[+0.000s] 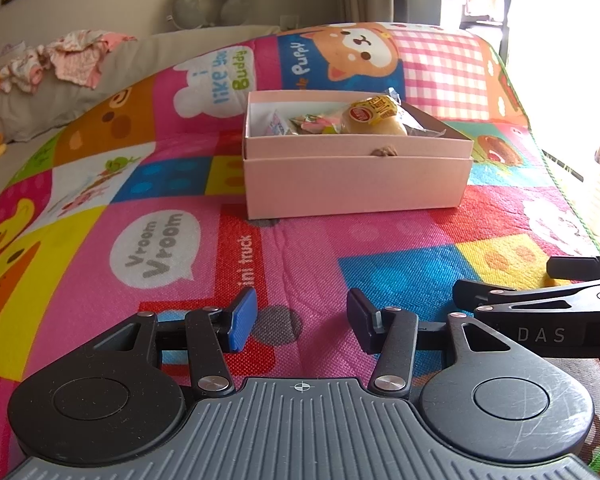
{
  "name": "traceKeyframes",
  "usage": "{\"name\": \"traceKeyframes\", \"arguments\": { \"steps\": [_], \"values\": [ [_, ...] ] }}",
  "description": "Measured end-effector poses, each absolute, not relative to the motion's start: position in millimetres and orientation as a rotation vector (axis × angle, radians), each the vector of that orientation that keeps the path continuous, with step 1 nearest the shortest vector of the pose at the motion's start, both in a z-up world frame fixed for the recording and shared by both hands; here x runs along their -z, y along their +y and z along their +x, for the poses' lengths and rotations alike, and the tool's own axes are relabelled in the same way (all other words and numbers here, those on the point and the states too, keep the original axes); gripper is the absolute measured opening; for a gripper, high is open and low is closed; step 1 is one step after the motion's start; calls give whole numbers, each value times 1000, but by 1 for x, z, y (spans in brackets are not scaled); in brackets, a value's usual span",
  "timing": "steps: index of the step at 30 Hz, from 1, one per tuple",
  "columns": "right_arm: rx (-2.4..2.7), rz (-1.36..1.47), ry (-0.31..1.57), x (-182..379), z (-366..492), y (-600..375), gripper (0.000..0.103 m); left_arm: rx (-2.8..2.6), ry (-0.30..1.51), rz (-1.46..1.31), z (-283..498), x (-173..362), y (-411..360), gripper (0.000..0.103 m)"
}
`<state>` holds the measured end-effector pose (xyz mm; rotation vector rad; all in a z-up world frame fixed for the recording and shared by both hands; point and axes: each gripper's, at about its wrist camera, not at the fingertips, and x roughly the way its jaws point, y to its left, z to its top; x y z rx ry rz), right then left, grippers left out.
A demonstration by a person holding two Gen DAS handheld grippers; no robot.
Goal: Organize objects
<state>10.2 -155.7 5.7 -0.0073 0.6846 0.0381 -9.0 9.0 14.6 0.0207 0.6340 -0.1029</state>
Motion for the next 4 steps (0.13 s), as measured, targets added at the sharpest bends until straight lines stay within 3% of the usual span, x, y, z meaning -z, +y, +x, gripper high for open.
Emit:
{"name": "traceKeyframes", "arguments": {
  "steps": [4],
  "values": [
    [-38,-7,685,-6,10,-156,103,107,634,16,-9,-15,11,54]
  ]
}}
